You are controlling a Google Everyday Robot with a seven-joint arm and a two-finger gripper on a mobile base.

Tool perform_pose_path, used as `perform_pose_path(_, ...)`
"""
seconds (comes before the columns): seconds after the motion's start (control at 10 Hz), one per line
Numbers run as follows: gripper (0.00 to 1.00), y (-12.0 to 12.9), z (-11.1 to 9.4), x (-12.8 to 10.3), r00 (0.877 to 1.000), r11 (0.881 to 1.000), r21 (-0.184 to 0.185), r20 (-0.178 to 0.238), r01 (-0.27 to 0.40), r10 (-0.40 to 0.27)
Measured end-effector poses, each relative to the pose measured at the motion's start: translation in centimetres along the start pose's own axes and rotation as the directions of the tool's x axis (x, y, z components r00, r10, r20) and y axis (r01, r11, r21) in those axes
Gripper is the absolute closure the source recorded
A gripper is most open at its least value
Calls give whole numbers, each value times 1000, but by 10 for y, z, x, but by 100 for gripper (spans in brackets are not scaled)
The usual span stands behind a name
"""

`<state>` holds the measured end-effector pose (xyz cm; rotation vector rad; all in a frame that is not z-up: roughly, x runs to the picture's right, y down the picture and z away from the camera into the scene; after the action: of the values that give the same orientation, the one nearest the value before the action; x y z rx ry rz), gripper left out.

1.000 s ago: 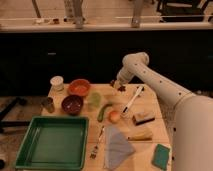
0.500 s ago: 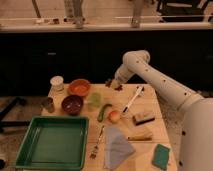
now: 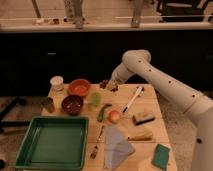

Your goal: Place grapes in metal cup

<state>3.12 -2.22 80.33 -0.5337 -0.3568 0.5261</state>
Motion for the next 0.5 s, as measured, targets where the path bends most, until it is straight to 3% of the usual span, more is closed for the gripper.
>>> perform_pose_path(0.2,100,22,-8,-12,997,997,-17,8,76,-76)
perform_pose_path(0.5,100,22,-8,-12,997,997,-17,7,77,-77)
